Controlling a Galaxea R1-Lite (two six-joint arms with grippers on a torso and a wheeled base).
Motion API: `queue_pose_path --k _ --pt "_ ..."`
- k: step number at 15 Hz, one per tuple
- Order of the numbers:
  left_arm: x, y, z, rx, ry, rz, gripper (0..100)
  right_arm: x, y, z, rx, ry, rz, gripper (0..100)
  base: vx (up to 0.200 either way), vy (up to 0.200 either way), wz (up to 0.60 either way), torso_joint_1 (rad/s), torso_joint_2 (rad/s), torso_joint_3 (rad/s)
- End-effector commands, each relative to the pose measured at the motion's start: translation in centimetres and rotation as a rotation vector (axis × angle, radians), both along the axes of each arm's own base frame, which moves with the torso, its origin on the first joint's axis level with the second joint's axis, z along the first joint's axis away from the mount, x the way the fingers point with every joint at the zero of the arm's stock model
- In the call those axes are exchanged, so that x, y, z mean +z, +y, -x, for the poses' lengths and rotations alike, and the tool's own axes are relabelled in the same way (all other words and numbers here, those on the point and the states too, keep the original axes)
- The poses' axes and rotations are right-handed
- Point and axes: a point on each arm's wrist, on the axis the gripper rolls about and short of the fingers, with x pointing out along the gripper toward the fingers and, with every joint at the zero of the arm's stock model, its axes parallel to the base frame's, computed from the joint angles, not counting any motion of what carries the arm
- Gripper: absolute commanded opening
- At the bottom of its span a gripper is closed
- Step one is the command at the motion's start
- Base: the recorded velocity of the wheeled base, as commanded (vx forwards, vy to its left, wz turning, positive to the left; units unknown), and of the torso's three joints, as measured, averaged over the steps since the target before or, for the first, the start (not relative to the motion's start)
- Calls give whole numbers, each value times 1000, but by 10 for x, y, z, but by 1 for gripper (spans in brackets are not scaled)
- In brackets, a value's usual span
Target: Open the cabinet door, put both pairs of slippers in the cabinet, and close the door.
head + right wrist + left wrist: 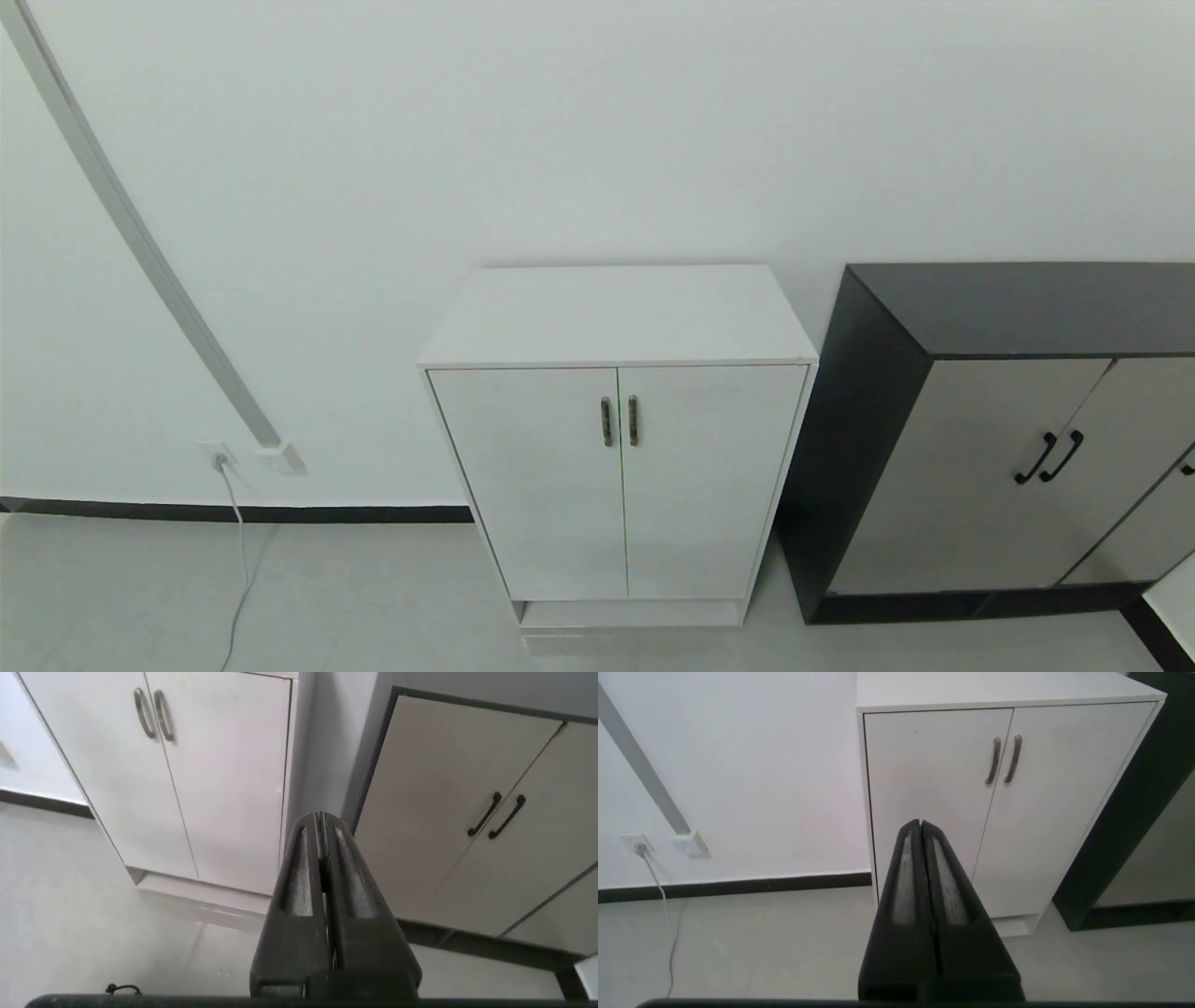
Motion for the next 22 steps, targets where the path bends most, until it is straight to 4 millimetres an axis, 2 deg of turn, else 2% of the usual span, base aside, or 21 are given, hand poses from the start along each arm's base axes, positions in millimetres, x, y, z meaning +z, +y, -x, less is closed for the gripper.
queue_pose_path --k 1,4,6,10,14,17,22 --pt "0 0 0 0 0 0 0 -5 2 -2 104 43 -44 0 0 0 0 0 0 0" --pt "0 0 0 1 0 2 0 -4 0 -2 123 41 -54 0 0 0 0 0 0 0" --pt "0 0 0 0 0 2 0 -4 2 -4 -40 60 -52 0 0 0 0 0 0 0" --pt "0 0 0 0 0 0 0 -5 4 2 -139 -25 -53 0 0 0 0 0 0 0" --pt "0 0 0 -2 0 2 0 -8 4 6 -118 -62 -69 0 0 0 0 0 0 0" --pt "0 0 0 0 0 0 0 -8 3 6 -163 -52 -157 0 0 0 0 0 0 0" --pt "0 0 0 0 0 0 0 -8 3 6 -164 -54 -156 0 0 0 0 0 0 0"
